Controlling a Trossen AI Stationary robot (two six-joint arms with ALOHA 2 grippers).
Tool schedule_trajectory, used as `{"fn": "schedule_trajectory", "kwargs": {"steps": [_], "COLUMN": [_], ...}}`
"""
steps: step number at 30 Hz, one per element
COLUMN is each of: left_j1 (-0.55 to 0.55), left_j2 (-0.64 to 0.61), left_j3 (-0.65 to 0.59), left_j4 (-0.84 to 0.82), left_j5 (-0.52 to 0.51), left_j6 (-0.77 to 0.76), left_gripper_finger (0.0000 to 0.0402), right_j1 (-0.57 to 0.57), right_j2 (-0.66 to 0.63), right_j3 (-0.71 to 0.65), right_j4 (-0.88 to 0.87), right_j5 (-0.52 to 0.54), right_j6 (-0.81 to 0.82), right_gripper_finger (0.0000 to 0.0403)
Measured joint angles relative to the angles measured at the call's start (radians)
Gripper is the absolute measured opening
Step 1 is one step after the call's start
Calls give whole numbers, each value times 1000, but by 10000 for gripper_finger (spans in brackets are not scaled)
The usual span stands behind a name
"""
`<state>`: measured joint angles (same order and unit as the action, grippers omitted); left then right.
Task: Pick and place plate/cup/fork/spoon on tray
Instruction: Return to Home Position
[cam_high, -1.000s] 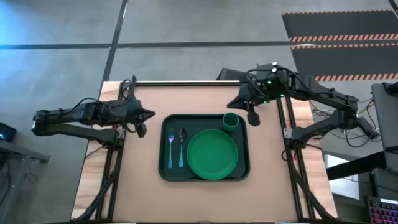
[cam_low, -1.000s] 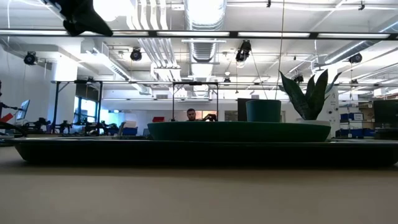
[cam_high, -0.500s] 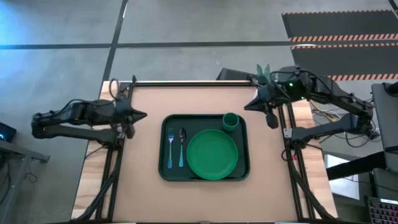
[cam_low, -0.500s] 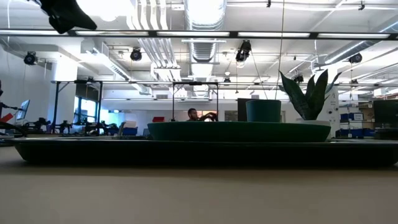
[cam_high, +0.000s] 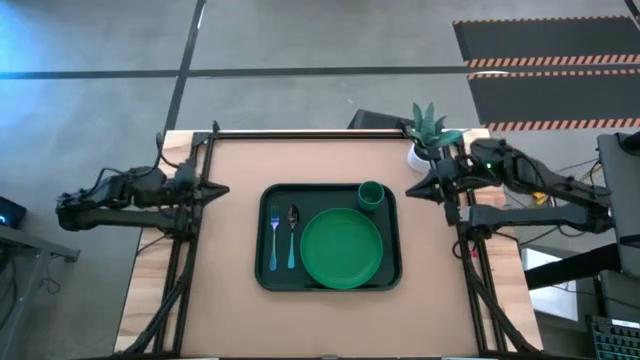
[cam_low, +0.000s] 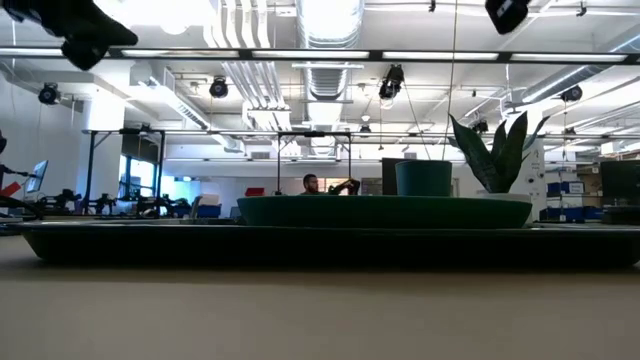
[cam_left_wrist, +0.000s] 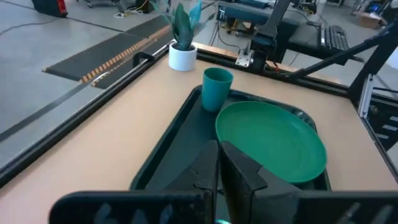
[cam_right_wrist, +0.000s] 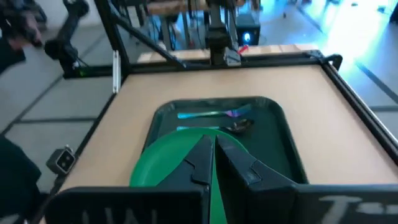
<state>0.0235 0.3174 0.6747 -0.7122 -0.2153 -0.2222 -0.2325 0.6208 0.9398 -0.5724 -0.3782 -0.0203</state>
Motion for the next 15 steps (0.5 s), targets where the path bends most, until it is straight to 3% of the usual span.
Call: {"fn": "schedule_trajectory", "kwargs": {"steps": [6, 15], "left_j1": [1, 1], "left_j2": [-83, -188], "left_j3": [-153, -283], "left_j4": [122, 206], "left_j5": [3, 23], "left_j6": [-4, -4], "left_gripper_finger": [0, 0], "right_j1": [1, 0], "right_j2": [-144, -308], "right_j3": [-237, -469], "right_j4": [214, 387], "right_j5": [4, 4], "right_j6": [48, 62], "right_gripper_finger": [9, 9]}}
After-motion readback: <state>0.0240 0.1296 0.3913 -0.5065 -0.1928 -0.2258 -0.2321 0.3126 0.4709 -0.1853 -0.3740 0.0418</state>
